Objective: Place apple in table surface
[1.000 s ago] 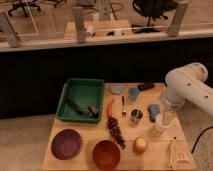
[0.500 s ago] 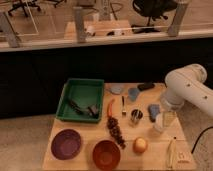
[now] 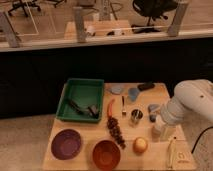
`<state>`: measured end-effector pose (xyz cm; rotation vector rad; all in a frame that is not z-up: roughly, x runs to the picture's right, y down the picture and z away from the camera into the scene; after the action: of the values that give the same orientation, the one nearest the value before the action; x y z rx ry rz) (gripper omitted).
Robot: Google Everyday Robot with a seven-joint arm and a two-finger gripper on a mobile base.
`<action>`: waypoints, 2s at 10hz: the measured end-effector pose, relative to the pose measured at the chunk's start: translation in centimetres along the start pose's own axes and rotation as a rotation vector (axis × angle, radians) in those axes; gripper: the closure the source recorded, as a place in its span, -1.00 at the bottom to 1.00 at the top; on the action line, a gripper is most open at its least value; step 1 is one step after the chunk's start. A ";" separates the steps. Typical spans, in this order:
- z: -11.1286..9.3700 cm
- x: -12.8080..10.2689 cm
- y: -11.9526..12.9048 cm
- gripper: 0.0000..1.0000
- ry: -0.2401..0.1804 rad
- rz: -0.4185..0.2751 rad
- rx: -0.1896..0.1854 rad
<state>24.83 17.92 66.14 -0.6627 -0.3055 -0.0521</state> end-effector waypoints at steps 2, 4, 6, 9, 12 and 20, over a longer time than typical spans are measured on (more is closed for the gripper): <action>-0.2 -0.6 0.4 -0.60 -0.065 -0.038 0.006; -0.1 -0.7 0.3 -0.60 -0.071 -0.045 0.007; 1.2 -0.2 1.1 -0.60 -0.099 -0.053 -0.007; 3.7 -0.7 2.8 -0.60 -0.170 -0.116 -0.012; 5.2 -2.4 4.3 -0.60 -0.231 -0.235 0.013; 11.3 -2.6 4.2 -0.60 -0.098 -0.266 -0.005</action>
<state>19.93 28.02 71.33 -0.6274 -0.4871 -0.2747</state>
